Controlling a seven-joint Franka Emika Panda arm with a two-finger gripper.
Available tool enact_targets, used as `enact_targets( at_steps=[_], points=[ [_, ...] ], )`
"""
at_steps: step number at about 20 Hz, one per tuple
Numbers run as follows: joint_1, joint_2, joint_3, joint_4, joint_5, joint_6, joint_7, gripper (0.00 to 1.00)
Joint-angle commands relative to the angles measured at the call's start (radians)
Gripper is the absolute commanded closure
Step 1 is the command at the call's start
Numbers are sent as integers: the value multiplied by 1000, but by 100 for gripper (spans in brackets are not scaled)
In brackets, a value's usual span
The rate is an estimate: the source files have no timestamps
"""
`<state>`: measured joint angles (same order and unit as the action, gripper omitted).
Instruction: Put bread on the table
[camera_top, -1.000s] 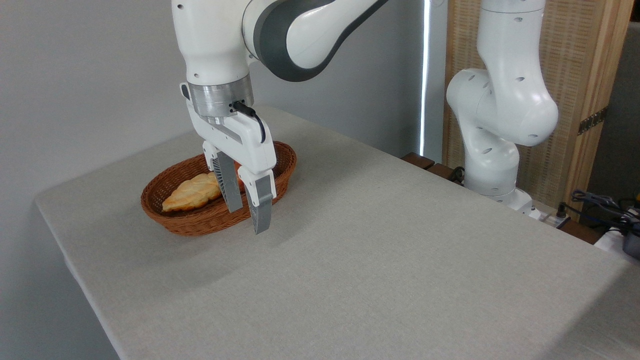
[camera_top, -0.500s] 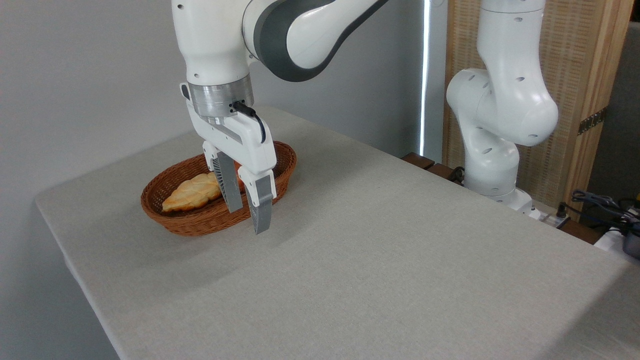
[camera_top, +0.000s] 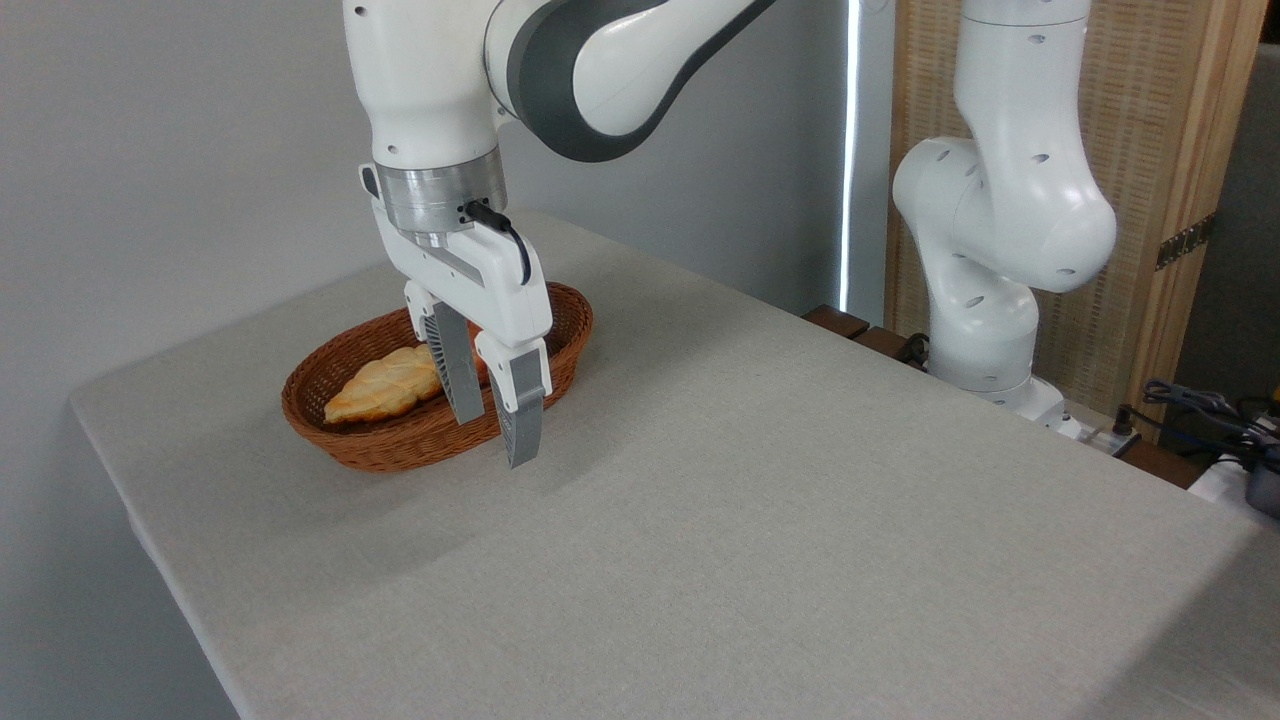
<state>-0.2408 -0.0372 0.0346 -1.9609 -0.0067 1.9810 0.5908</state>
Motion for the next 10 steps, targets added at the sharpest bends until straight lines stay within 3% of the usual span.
enact_targets(
  at_steps=[1,8,10],
  points=[
    [-5,-6,10,11,-9,-21,15,0],
    [-9,-10,1,11,-24,-7,9,0],
    [-14,-19,-1,11,-90,8,9,0]
  ],
)
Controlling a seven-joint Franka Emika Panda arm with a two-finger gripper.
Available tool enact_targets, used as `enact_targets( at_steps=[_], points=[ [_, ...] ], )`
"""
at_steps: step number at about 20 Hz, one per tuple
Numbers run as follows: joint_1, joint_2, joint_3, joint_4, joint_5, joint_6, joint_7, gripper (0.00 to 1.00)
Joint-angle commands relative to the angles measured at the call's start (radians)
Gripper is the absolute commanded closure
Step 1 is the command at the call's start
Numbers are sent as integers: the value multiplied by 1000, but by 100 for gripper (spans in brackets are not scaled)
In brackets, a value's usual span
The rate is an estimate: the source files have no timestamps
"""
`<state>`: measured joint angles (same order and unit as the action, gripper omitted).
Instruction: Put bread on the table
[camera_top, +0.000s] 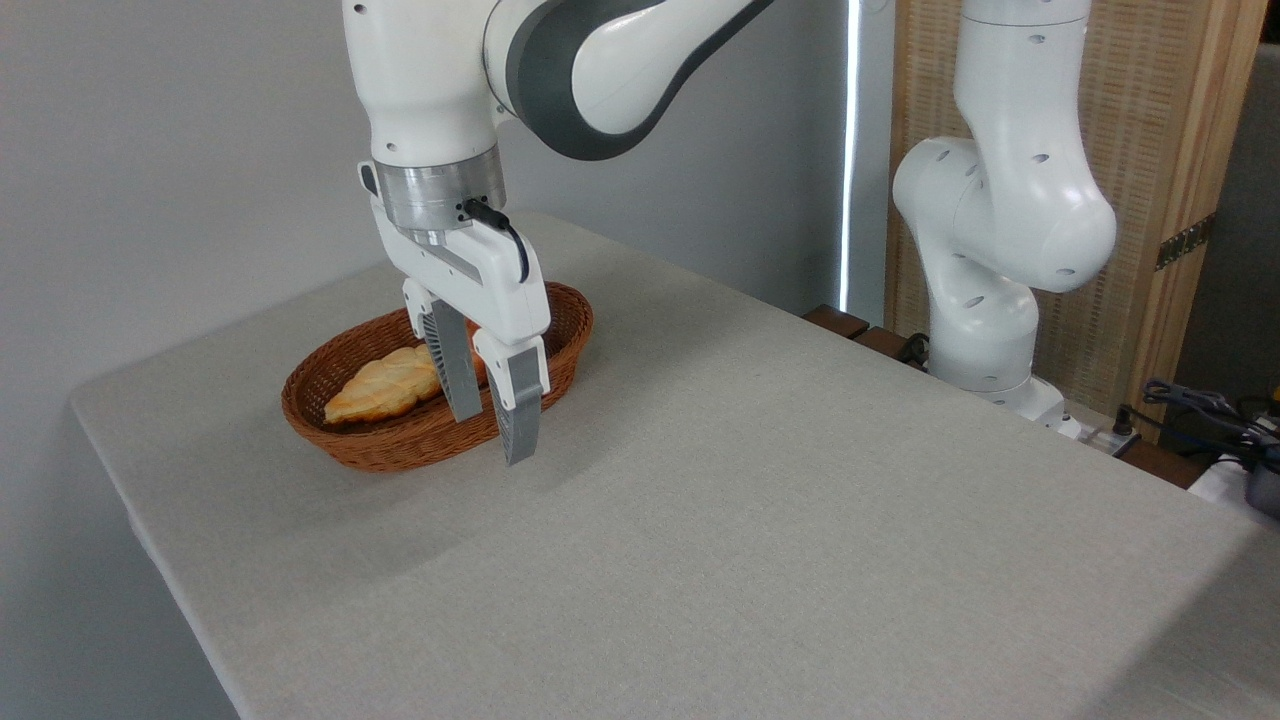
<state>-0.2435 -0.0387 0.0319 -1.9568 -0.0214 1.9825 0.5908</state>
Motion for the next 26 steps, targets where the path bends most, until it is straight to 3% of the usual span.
enact_targets(
  at_steps=[1,2,5,11,17,22,26],
  points=[
    [-14,-24,-1,6,-112,25,7,0],
    [-25,-26,-18,6,-135,32,7,0],
    [-30,-32,-78,6,-143,32,3,0],
    [-31,-24,-188,2,-239,30,-25,0],
    [-31,6,-282,-8,-227,25,-28,0],
    [-31,40,-313,-13,-221,27,-23,0],
    [-31,66,-316,-13,-172,30,-26,0]
  ],
)
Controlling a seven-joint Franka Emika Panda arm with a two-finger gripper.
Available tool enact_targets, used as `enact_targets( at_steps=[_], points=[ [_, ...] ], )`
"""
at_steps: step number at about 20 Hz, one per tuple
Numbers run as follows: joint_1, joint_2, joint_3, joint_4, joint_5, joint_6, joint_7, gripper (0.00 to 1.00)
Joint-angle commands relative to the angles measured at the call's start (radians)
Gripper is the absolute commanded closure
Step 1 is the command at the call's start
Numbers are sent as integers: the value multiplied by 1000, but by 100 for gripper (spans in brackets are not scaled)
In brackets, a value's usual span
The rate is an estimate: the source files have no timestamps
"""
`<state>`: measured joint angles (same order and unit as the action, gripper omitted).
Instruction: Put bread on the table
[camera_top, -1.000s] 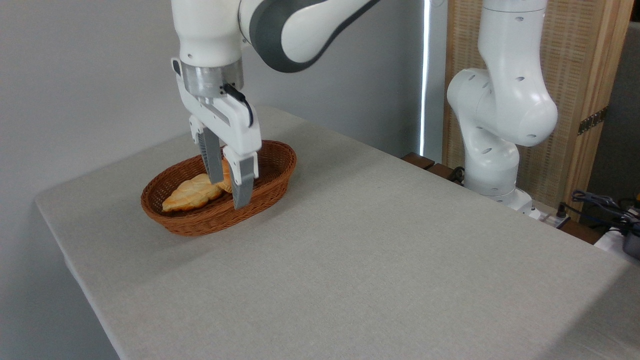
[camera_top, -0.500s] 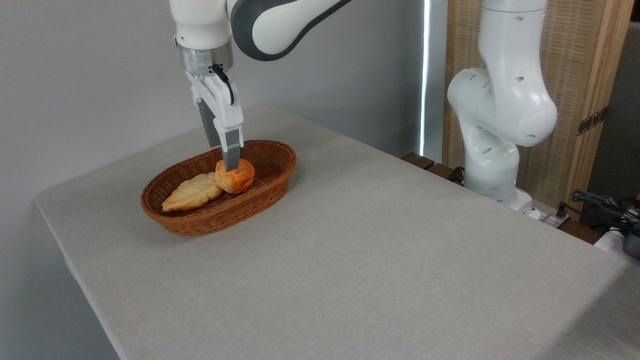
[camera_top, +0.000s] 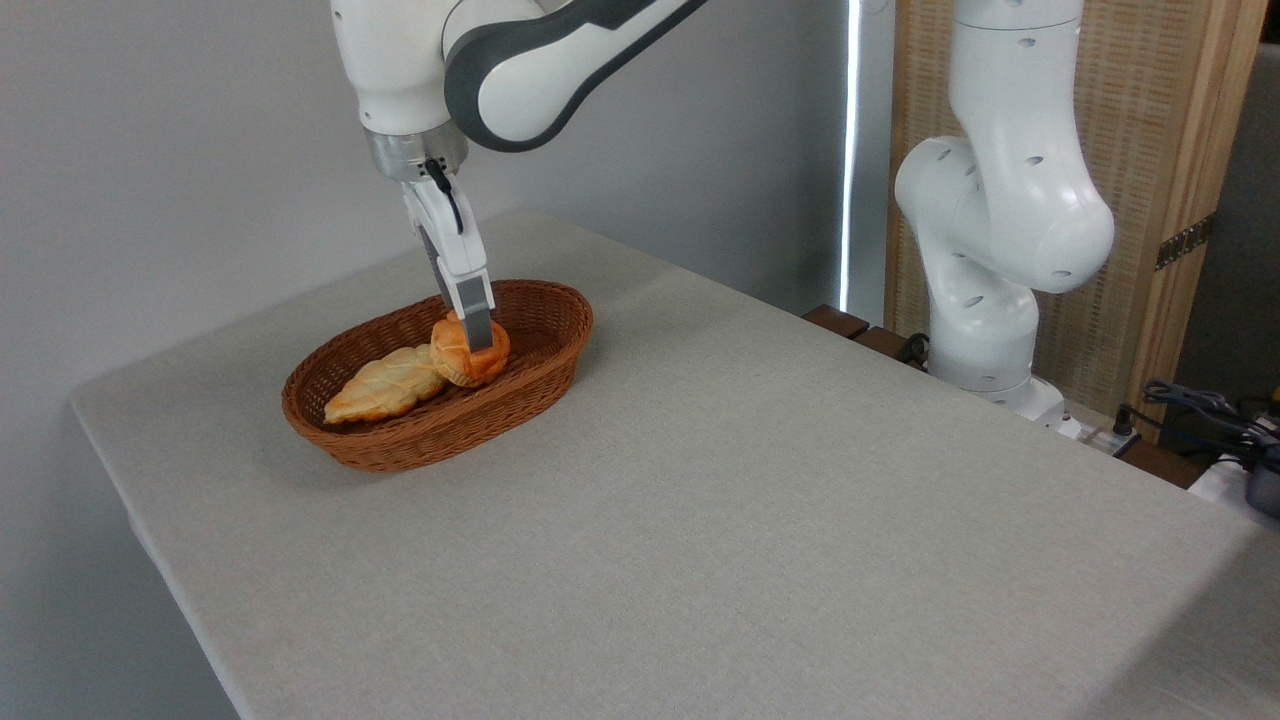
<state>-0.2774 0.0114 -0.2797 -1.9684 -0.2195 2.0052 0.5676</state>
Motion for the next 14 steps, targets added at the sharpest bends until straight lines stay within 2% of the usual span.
enact_targets(
  at_steps=[1,6,14],
  points=[
    [3,24,-7,-1,26,7,-2,0],
    [1,45,-9,-1,69,10,-2,0],
    [-13,67,-26,-1,83,12,-3,0]
  ],
)
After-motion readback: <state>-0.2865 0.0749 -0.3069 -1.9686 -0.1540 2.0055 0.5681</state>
